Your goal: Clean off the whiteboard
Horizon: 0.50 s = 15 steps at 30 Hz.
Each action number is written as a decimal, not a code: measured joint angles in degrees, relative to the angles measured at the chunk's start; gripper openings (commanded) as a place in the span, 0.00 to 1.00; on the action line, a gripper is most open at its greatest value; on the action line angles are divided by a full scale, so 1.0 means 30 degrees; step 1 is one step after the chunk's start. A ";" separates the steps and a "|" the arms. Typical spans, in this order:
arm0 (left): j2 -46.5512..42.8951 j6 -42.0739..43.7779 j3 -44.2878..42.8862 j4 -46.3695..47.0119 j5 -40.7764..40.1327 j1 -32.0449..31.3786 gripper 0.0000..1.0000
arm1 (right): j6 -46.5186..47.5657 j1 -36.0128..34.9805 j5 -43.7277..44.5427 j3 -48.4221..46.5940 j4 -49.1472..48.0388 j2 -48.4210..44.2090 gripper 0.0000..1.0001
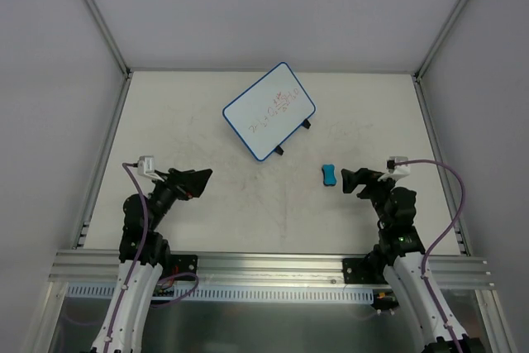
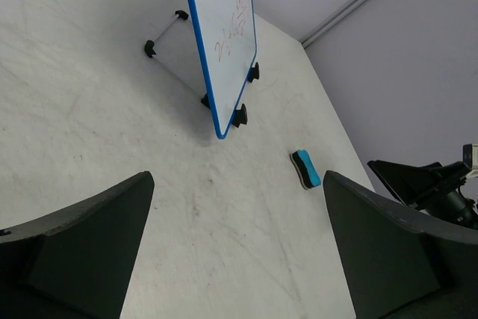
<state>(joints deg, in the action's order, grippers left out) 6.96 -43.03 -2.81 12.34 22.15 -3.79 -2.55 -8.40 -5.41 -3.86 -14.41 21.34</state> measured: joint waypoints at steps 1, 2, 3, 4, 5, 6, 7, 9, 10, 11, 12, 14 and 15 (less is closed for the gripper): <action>0.0102 0.0000 -0.0015 0.0000 0.0029 0.0000 0.99 | 0.0000 0.0000 0.0000 0.0000 0.0036 -0.0146 0.99; 0.0153 0.0000 -0.0022 0.0007 0.0044 0.0000 0.99 | 0.0000 0.0000 -0.0007 0.0000 0.0044 -0.0313 0.99; 0.0182 0.0000 -0.0044 0.0007 0.0051 0.0000 0.99 | 0.0000 0.0000 -0.0015 0.0000 0.0036 -0.0517 0.99; 0.0182 0.0000 -0.0066 0.0022 0.0058 0.0000 0.99 | 0.0000 0.0000 -0.0051 0.0000 0.0044 -0.0685 0.99; 0.0182 0.0000 -0.0102 0.0044 0.0073 0.0000 0.99 | -0.0029 0.0000 -0.0080 0.0000 0.0058 -0.0787 0.99; 0.0182 0.0000 -0.0153 0.0051 0.0095 0.0000 0.99 | -0.0117 0.0000 -0.0080 0.0000 0.0102 -0.0831 0.99; 0.0182 0.0007 -0.0204 0.0073 0.0117 0.0000 0.99 | -0.0255 0.0000 0.0015 -0.0044 0.0313 -0.0823 0.99; 0.0189 0.0066 -0.0357 0.0080 0.0117 0.0000 0.99 | -0.0641 0.0000 0.0313 -0.0233 0.0918 -0.0590 0.99; 0.0204 0.0117 -0.0452 0.0073 0.0117 0.0000 0.99 | -0.0976 -0.0015 0.0605 -0.0452 0.1348 -0.0299 0.99; 0.0226 0.0160 -0.0568 0.0073 0.0117 0.0000 0.99 | -0.1209 -0.0051 0.0889 -0.0707 0.1719 0.0066 0.99; 0.0262 0.0197 -0.0663 0.0073 0.0117 0.0000 0.99 | -0.1384 -0.0080 0.1086 -0.0991 0.2069 0.0437 0.99; 0.0415 0.0306 -0.0889 0.0080 0.0095 0.0000 0.99 | -0.1552 -0.0306 0.1428 -0.2091 0.3351 0.1479 0.99; 0.0503 0.0379 -0.0962 0.0080 0.0087 0.0000 0.99 | -0.1581 -0.0503 0.1537 -0.2608 0.3767 0.1843 0.99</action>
<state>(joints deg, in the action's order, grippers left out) 8.47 -41.89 -5.69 12.58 22.41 -3.79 -7.29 -9.91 -0.80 -11.68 -3.11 26.87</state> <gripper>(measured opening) 0.990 0.990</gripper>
